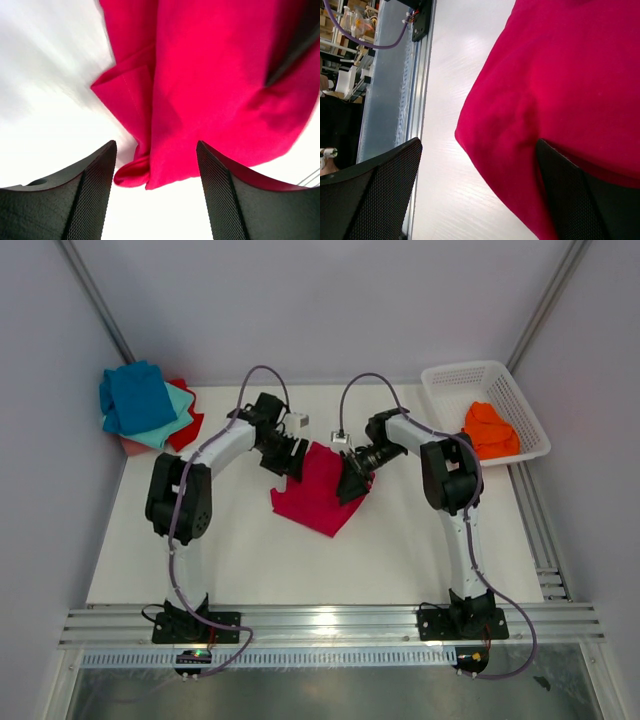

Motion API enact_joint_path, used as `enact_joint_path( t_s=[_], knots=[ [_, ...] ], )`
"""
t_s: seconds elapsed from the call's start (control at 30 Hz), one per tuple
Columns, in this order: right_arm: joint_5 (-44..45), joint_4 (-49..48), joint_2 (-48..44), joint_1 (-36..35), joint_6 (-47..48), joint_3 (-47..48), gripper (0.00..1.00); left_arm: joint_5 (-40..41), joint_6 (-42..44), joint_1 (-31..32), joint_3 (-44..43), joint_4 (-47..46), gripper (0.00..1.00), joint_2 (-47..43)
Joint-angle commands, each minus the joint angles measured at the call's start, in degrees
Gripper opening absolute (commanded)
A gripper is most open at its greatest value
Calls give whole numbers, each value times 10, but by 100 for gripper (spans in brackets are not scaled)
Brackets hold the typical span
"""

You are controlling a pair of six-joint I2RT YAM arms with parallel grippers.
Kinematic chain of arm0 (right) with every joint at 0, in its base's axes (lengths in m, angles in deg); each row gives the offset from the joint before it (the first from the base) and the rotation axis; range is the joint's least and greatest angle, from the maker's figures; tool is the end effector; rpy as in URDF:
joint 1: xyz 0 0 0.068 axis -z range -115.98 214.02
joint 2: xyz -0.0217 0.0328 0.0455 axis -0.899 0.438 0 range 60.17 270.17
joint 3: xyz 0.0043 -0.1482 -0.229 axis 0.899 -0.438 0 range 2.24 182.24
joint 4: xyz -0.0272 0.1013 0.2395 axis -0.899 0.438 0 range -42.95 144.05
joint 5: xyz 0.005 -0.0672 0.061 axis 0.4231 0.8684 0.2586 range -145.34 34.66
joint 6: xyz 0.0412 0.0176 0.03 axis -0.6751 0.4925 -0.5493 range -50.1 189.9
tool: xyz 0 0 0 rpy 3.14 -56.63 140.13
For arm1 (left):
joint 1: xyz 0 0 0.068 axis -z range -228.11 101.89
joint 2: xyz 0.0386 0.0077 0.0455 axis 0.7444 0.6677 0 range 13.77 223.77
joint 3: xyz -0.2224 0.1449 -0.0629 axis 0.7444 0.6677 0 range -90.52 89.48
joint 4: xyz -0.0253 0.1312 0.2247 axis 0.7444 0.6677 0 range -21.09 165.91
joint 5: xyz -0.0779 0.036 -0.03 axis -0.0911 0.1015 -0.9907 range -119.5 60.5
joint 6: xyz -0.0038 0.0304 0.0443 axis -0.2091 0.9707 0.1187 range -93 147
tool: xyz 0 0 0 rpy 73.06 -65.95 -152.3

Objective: Fold and stack the t-shirts
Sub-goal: Fold the tshirt

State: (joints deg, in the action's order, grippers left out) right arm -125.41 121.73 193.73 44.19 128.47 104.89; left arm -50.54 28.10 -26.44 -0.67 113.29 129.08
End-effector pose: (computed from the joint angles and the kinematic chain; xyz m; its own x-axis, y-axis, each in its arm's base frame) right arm 0.3836 0.1739 0.1475 -0.5766 -0.5172 -0.6325 -0.7095 -0.0669 0.7015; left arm 0.3833 -0.1662 0.2019 -0.8617 0.3617 -0.3559 0.4779 0.8143 -0.3295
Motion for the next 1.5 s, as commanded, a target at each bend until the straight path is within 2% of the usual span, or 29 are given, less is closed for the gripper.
enact_joint_path(
  t_s=[0.0,0.17,0.3,0.47,0.83,1.1,1.33,1.37,1.4,1.43,1.47],
  knots=[
    [-38,135,10,8,73,17,99,5,20,-4,-61,33,67,-61],
    [-46,136,17,8,59,41,99,0,29,-5,-111,69,69,-77],
    [-106,136,28,17,57,20,100,-15,24,-5,-132,80,69,-104],
    [-116,136,54,18,72,-9,100,-13,20,-5,-156,93,70,-136],
    [-174,134,79,18,107,-76,99,3,11,-5,-133,88,73,-208],
    [-141,137,56,18,96,-51,99,9,8,-5,-110,72,74,-227],
    [-47,123,21,30,-19,44,99,10,6,-5,-108,68,74,-222],
    [-34,82,9,34,-88,54,99,13,7,-5,-107,67,74,-224],
    [9,53,0,36,-133,55,99,13,9,-5,-106,67,74,-226],
    [41,-15,-8,39,-176,51,99,14,11,-5,-105,67,74,-228],
    [79,-47,-17,39,-250,48,100,14,12,-5,-103,67,74,-229]
  ],
)
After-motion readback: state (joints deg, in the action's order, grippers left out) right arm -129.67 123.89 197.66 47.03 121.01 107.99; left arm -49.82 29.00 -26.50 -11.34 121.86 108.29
